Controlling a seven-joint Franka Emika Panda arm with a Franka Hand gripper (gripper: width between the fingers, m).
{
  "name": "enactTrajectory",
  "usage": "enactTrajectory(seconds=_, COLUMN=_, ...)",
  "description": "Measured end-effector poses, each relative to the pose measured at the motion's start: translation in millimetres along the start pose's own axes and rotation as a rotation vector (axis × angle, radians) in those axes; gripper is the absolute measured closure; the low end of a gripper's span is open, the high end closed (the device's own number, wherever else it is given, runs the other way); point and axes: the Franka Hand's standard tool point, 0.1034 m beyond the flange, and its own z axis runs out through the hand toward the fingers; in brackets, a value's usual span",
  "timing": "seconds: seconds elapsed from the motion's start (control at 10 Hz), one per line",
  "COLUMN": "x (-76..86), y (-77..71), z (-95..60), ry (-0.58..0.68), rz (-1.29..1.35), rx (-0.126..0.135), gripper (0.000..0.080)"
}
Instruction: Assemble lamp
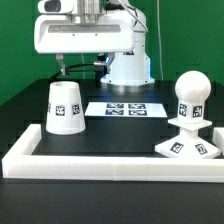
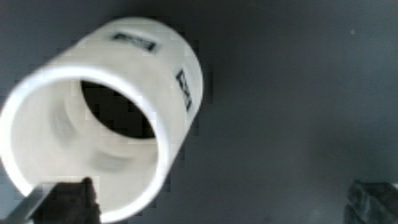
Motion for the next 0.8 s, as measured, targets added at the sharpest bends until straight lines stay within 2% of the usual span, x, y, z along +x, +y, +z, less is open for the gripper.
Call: enactTrajectory(seconds=0.8, x=-7.9, y=9.2, z=31.7, ry=-0.030, rz=-0.028, rx=-0.020, gripper=0.0100)
